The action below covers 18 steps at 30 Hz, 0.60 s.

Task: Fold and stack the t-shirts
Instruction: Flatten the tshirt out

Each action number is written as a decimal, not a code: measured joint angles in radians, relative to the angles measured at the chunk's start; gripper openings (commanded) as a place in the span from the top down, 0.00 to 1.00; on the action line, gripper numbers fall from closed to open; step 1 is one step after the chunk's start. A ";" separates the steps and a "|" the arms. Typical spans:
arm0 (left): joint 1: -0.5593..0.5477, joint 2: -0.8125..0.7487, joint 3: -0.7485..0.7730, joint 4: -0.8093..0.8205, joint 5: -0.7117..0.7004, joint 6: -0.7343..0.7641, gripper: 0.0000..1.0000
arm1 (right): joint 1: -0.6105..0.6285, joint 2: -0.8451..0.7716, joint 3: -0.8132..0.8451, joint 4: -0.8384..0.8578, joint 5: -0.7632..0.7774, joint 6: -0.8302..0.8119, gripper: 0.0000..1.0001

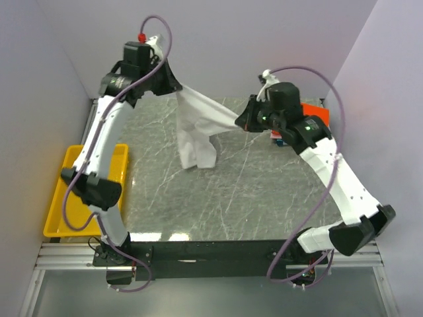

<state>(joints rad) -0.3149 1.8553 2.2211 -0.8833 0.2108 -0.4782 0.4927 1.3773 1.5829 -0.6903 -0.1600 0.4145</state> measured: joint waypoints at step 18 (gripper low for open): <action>-0.040 0.144 -0.579 0.083 0.006 -0.004 0.27 | -0.205 -0.134 -0.571 -0.043 0.153 0.181 1.00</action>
<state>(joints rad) -0.3553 1.9995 1.6417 -0.8005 0.2165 -0.4824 0.2874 1.2438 1.0119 -0.7330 -0.0074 0.5953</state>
